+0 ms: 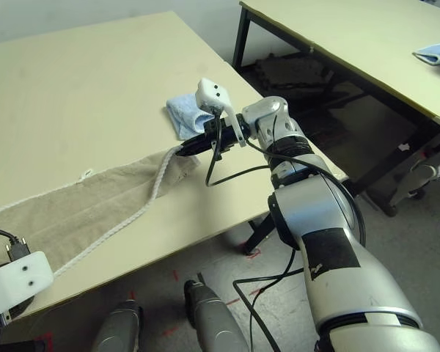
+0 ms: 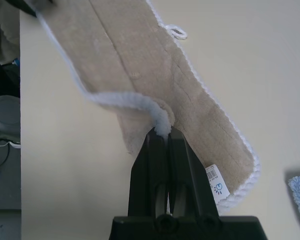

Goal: Fold the towel and set it aside.

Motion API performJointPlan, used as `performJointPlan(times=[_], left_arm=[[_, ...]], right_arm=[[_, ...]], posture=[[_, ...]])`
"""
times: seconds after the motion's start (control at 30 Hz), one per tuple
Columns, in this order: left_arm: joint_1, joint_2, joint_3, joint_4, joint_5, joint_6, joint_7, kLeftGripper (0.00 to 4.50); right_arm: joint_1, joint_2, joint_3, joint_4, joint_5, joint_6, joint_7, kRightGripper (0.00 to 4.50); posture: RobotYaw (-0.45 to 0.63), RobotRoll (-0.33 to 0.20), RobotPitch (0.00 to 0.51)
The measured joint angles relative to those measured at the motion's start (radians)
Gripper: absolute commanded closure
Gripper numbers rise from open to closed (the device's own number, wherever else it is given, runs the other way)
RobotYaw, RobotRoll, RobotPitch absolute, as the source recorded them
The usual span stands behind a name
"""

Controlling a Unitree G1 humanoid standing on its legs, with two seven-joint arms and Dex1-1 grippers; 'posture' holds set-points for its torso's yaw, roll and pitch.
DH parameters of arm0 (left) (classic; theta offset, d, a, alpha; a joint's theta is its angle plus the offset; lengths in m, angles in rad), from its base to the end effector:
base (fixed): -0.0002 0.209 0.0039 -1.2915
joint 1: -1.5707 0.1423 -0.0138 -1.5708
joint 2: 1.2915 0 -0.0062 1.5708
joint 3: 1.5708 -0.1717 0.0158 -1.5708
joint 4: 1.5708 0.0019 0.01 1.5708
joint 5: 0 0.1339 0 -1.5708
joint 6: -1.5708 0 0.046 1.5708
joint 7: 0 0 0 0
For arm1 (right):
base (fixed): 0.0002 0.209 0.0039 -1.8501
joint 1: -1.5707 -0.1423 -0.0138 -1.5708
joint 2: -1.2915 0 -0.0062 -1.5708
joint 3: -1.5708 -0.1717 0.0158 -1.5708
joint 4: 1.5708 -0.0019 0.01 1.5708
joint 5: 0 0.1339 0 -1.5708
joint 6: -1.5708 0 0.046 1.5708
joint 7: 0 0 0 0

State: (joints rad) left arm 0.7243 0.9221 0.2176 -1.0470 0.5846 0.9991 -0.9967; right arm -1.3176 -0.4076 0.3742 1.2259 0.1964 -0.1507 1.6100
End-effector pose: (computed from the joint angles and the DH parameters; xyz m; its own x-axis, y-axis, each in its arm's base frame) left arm 0.0809 0.2403 0.1742 0.5270 0.1385 -0.8385 0.7129 0.4651 0.5248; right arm 0.3649 -0.1679 0.2347 -0.0274 0.8840 -0.4666 -0.9762 -0.1241 -0.1778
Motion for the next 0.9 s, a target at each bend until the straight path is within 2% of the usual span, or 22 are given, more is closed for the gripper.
performJointPlan(times=[0.13,0.3,0.4,0.57,0.73,0.9], left_arm=[[0.011,0.006,0.017,0.008,-0.003,0.0,0.009,4.49],[0.019,0.027,0.114,0.041,-0.029,-0.036,-0.006,4.49],[0.013,0.048,0.224,0.078,-0.07,-0.081,-0.047,4.49],[-0.133,0.087,0.477,0.136,-0.258,-0.095,-0.211,4.49],[-0.254,0.148,0.617,0.187,-0.44,-0.021,-0.346,4.49],[-0.258,0.178,0.676,0.252,-0.523,-0.008,-0.393,4.49]], right_arm=[[0.0,0.0,0.0,0.0,0.0,0.0,0.0,4.5],[-0.001,-0.001,0.0,0.0,0.0,0.0,0.0,4.5],[-0.007,-0.006,0.0,0.001,-0.004,-0.004,0.0,4.5],[-0.035,-0.024,0.028,0.004,-0.037,-0.063,0.0,4.5],[-0.035,-0.048,0.123,0.001,-0.088,-0.18,0.0,4.5],[-0.035,-0.063,0.216,-0.003,-0.122,-0.262,0.0,4.5]], posture=[[0.01,0.0,0.182],[0.01,0.0,0.178],[0.01,0.0,0.175],[0.01,0.0,0.173],[0.0,0.0,0.174],[0.0,0.0,0.173]])
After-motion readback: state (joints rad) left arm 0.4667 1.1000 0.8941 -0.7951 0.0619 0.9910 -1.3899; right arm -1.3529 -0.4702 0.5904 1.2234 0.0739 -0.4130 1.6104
